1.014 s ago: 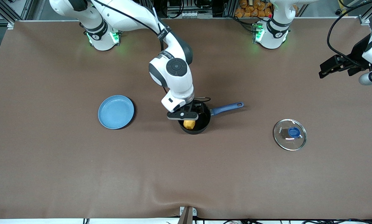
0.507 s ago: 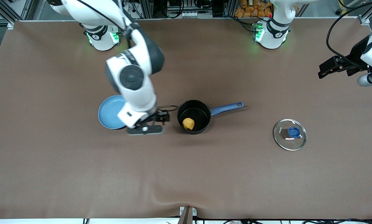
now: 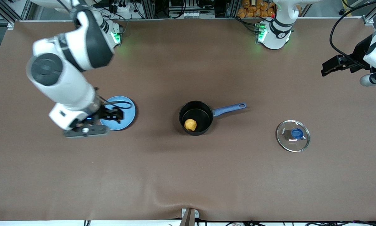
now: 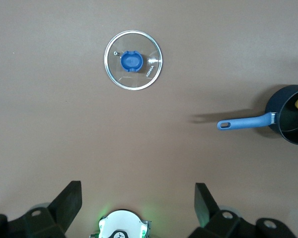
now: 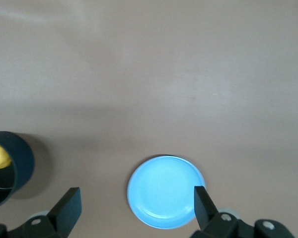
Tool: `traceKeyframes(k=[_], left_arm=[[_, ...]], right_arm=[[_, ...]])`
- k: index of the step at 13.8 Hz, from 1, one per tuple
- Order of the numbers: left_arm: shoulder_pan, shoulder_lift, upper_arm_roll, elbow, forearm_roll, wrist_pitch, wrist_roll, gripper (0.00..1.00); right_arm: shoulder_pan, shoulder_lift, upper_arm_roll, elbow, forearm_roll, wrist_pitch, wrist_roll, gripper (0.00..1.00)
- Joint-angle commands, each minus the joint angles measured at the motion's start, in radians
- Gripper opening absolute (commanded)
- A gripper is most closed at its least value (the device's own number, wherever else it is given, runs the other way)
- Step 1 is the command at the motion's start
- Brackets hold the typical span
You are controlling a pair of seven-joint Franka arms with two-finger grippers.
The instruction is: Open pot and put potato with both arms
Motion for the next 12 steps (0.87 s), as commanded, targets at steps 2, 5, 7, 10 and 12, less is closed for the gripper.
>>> traceKeyframes(k=[2,5,7,10,12], left_arm=[[0.000,0.004,-0.005,0.012,-0.005,-0.015,-0.007,1.00],[0.004,0.002,-0.005,0.014,0.000,-0.013,-0.007,1.00],[0.004,0.001,-0.007,0.012,-0.011,-0.013,0.002,1.00],[0.005,0.001,-0.007,0.012,-0.011,-0.013,0.001,1.00],[0.004,0.001,-0.007,0.012,-0.013,-0.013,-0.004,1.00]], right_arm=[[-0.104,-0.164,0.021,-0.153,-0.003,-0.016,-0.067,1.00],[-0.198,-0.216,0.020,-0.156,0.072,-0.094,-0.063,1.00],[-0.244,-0.249,0.020,-0.156,0.087,-0.139,-0.063,1.00],[-0.267,-0.305,0.018,-0.159,0.087,-0.195,-0.063,1.00],[-0.288,-0.344,0.018,-0.182,0.087,-0.209,-0.066,1.00]])
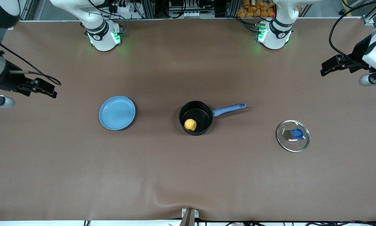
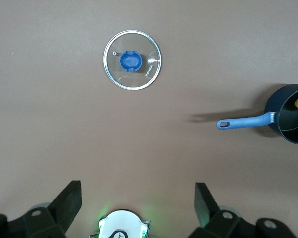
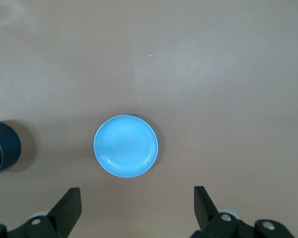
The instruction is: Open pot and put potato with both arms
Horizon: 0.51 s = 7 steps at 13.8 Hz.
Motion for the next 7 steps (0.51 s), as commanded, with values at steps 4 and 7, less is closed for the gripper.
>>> traceKeyframes(k=[4,7], left_arm=[[0.000,0.002,-0.006,0.014,0.001,-0.013,-0.005,1.00],[0.000,0.002,-0.006,0.012,0.001,-0.013,-0.002,1.00]], right_arm=[[-0.064,-0.161,0.017,-0.154,0.014,0.016,-0.013,1.00],[-0.088,-0.171,0.016,-0.153,0.004,0.011,-0.058,1.00]])
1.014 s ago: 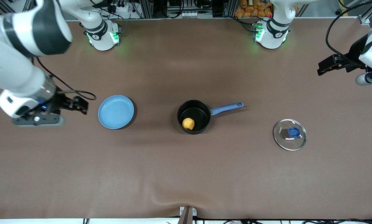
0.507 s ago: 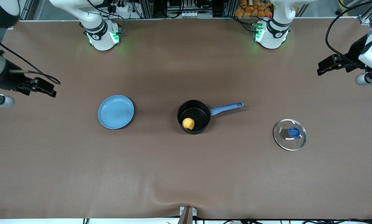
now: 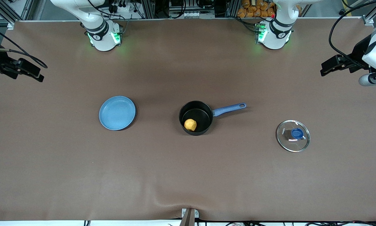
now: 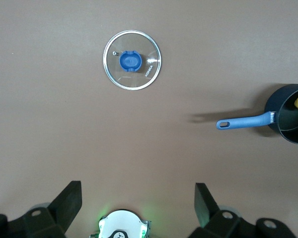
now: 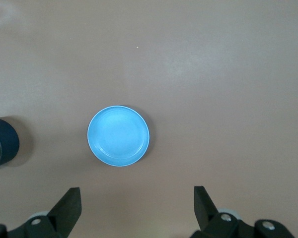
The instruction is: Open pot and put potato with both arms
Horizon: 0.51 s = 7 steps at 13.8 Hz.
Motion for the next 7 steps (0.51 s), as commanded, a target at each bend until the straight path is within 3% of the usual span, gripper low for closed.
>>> traceKeyframes(k=[1,7], left_arm=[[0.004,0.002,-0.005,0.014,0.001,-0.013,-0.001,1.00],[0.004,0.002,-0.004,0.014,0.000,-0.013,0.001,1.00]], right_arm=[[-0.037,-0.036,0.016,-0.041,0.002,0.017,-0.063,1.00],[-0.048,-0.036,0.018,-0.041,0.002,0.016,-0.065,1.00]])
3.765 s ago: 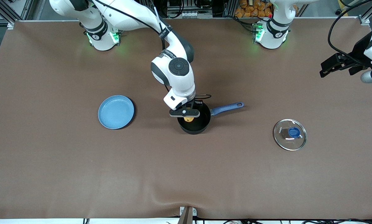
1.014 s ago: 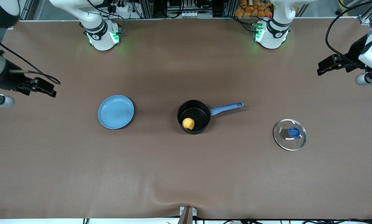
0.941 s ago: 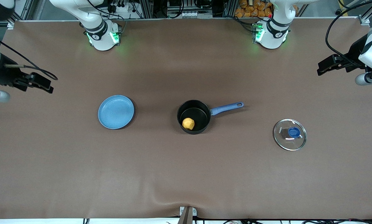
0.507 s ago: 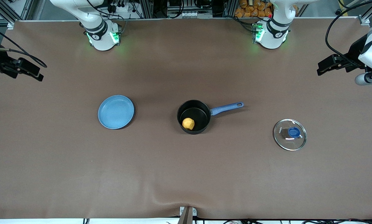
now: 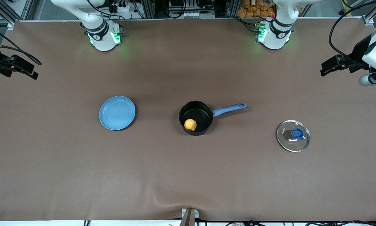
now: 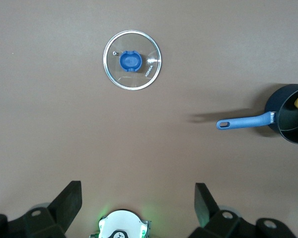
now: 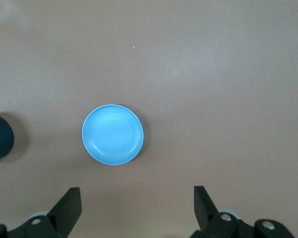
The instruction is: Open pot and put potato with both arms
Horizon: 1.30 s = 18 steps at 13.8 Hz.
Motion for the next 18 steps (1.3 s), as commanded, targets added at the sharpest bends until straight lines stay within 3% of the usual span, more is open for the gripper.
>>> traceKeyframes(k=[1,9,13,18], left_arm=[[0.002,0.002,-0.004,0.014,0.000,-0.013,-0.001,1.00],[-0.012,-0.053,0.002,-0.051,0.000,-0.013,0.004,1.00],[-0.021,-0.217,0.007,-0.261,-0.002,0.094,0.004,1.00],[-0.058,-0.228,0.039,-0.260,-0.003,0.092,0.019,1.00]], right_arm=[[-0.022,-0.024,0.017,-0.023,0.002,0.012,-0.016,1.00],[-0.021,-0.024,0.017,-0.023,0.002,0.009,-0.016,1.00],[-0.021,-0.024,0.017,-0.025,0.002,0.009,-0.016,1.00],[-0.021,-0.024,0.017,-0.025,0.002,0.007,-0.017,1.00]])
